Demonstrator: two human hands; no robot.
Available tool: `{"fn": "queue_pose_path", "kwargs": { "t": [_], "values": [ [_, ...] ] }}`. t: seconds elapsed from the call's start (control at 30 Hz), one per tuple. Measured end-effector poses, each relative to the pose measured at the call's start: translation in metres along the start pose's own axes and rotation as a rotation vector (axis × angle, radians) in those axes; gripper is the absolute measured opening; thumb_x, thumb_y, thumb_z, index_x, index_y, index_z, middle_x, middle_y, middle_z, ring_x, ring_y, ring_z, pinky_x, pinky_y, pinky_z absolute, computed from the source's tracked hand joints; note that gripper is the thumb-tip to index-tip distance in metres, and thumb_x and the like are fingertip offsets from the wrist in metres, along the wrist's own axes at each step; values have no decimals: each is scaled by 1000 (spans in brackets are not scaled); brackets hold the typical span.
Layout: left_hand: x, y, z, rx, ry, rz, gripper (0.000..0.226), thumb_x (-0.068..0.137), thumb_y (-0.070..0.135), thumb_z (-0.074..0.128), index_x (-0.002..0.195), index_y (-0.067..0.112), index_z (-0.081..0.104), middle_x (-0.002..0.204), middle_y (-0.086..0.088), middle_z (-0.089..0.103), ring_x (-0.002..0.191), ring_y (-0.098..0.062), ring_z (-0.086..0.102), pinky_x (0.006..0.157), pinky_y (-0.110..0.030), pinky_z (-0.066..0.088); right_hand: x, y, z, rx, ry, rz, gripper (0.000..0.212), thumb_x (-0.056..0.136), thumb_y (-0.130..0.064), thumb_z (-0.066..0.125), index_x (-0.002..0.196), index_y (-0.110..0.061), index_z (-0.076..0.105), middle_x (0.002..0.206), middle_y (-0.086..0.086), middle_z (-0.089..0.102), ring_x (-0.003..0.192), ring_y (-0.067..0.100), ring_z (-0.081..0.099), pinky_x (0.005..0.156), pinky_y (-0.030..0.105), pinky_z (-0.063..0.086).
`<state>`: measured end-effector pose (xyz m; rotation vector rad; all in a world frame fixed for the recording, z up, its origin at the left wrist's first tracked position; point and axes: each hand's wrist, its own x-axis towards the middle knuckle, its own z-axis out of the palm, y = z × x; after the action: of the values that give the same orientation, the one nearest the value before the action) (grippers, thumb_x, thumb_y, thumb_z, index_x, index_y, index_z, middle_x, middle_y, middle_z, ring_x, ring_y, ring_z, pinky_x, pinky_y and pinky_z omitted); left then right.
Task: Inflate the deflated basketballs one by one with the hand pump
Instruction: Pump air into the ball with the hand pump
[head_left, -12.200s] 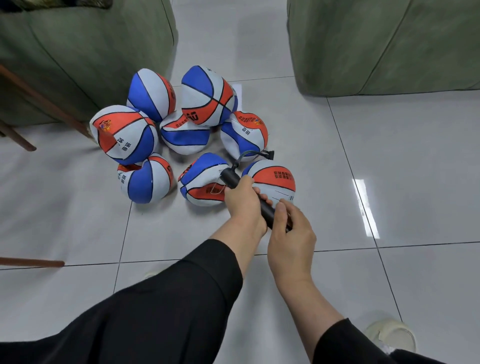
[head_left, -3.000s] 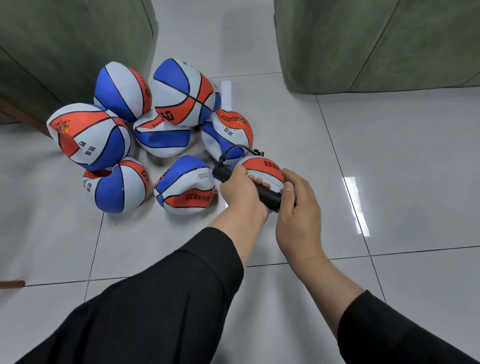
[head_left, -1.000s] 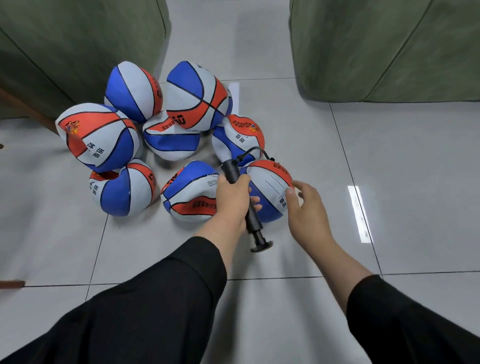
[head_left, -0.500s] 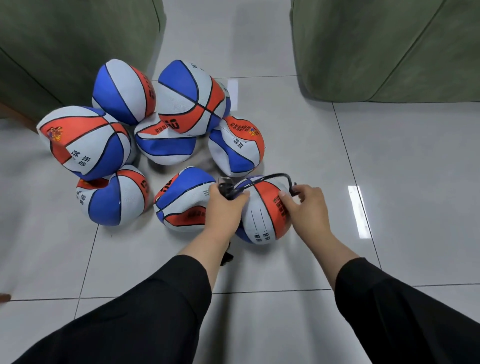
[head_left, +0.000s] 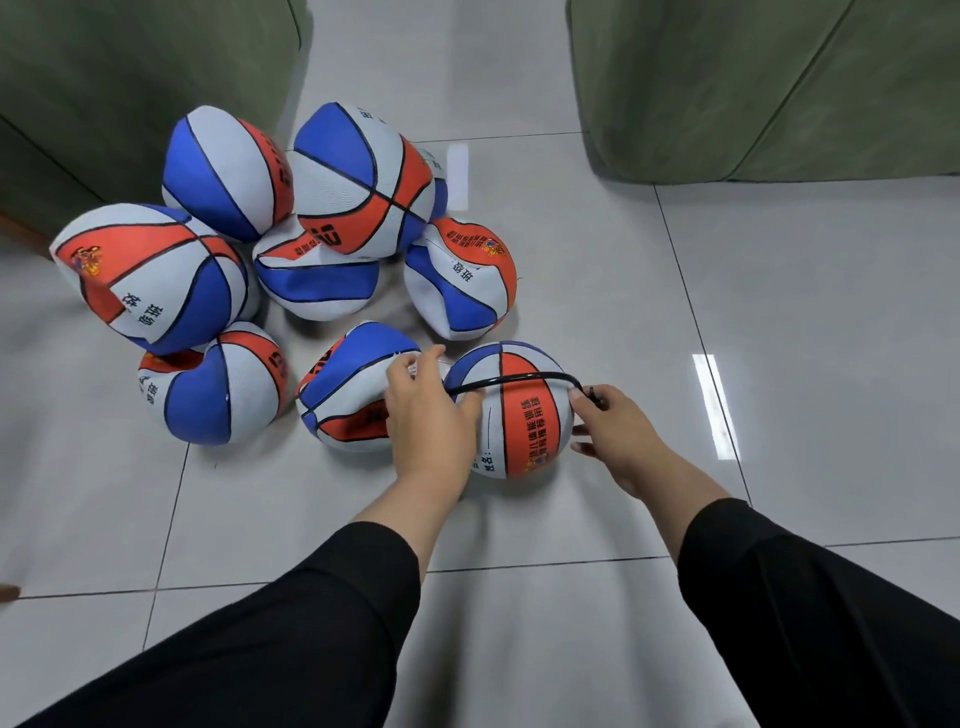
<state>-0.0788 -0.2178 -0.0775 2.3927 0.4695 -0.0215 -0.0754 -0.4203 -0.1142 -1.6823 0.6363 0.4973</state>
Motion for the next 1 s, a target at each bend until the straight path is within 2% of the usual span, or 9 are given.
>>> {"fn": "queue_pose_path", "kwargs": {
  "t": [0.1, 0.17, 0.23, 0.3, 0.43, 0.53, 0.7, 0.8, 1.0],
  "values": [
    [-7, 1, -3, 216, 132, 132, 53, 88, 27, 77, 138, 25, 60, 149, -11, 45, 134, -34, 45, 104, -52, 41, -1, 1, -3, -53, -10, -65, 22, 102, -29, 60, 112, -9, 64, 111, 11, 69, 92, 25, 70, 81, 35, 60],
    [-11, 1, -3, 238, 203, 372, 42, 86, 25, 77, 126, 21, 68, 136, -11, 56, 123, -33, 51, 96, -50, 42, -3, 1, -4, -131, 25, -108, 17, 101, -23, 63, 106, -8, 68, 100, 9, 72, 85, 23, 73, 83, 36, 60],
    [-20, -1, 5, 142, 148, 710, 20, 85, 23, 71, 103, 13, 73, 111, -9, 64, 101, -32, 59, 86, -44, 45, -5, 0, -2, -182, 51, -143, 15, 100, -21, 64, 102, -7, 70, 91, 5, 73, 83, 23, 73, 82, 35, 57],
    [-33, -3, 16, 139, -11, 892, 15, 85, 24, 67, 89, 12, 73, 101, -7, 67, 93, -32, 64, 85, -40, 43, -7, 0, -1, -159, 42, -165, 12, 98, -18, 67, 100, -6, 70, 88, 4, 74, 79, 21, 73, 80, 33, 56],
    [-41, -11, 30, 390, -116, 811, 49, 74, 37, 83, 116, 15, 68, 129, -5, 61, 121, -27, 54, 112, -41, 33, -12, 2, -4, -276, -31, -194, 12, 91, -18, 75, 101, -14, 69, 85, 2, 74, 76, 13, 74, 69, 24, 54],
    [-35, -15, 27, 472, -158, 829, 68, 76, 39, 83, 135, 16, 59, 142, -4, 54, 134, -26, 46, 123, -46, 26, -8, 2, -6, -435, -60, -242, 11, 93, -22, 73, 95, -19, 63, 78, 2, 73, 68, 12, 73, 62, 27, 50],
    [-26, -14, 32, 493, -167, 856, 80, 76, 43, 85, 144, 15, 52, 152, -7, 49, 145, -26, 39, 124, -40, 9, 3, -2, -15, -559, -98, -295, 13, 94, -28, 72, 93, -19, 62, 76, 3, 67, 64, 20, 66, 62, 35, 53],
    [-21, -11, 36, 500, -162, 874, 87, 72, 43, 89, 146, 15, 51, 154, -5, 47, 146, -26, 33, 124, -41, 7, 8, -9, -19, -701, -128, -341, 12, 94, -30, 68, 93, -21, 60, 78, 1, 61, 69, 21, 55, 61, 32, 44],
    [-13, -19, 34, 493, -185, 881, 89, 73, 36, 88, 150, 19, 47, 161, -3, 40, 151, -24, 27, 126, -42, 8, 12, -17, -21, -758, -203, -357, 10, 92, -27, 67, 90, -18, 62, 81, 3, 63, 71, 21, 52, 65, 35, 45]
  ]
}}
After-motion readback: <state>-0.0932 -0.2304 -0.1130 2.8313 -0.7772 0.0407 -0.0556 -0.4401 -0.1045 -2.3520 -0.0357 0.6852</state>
